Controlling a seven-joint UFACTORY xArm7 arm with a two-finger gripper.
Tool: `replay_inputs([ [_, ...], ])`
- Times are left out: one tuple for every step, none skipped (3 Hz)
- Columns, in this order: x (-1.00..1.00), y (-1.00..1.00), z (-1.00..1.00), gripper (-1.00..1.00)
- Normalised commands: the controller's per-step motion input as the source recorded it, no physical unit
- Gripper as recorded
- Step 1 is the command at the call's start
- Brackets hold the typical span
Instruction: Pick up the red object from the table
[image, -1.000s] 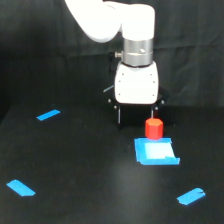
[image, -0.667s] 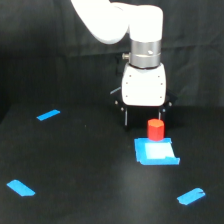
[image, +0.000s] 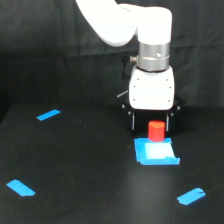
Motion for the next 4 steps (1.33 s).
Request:
replay_inputs([
  [-0.08, -0.27, -0.18, -0.43],
  [-0.18, -0.12, 0.01, -0.92],
  [-0.17, -0.09, 0.03, -0.93],
  [-0.23, -0.14, 0.37, -0.99],
])
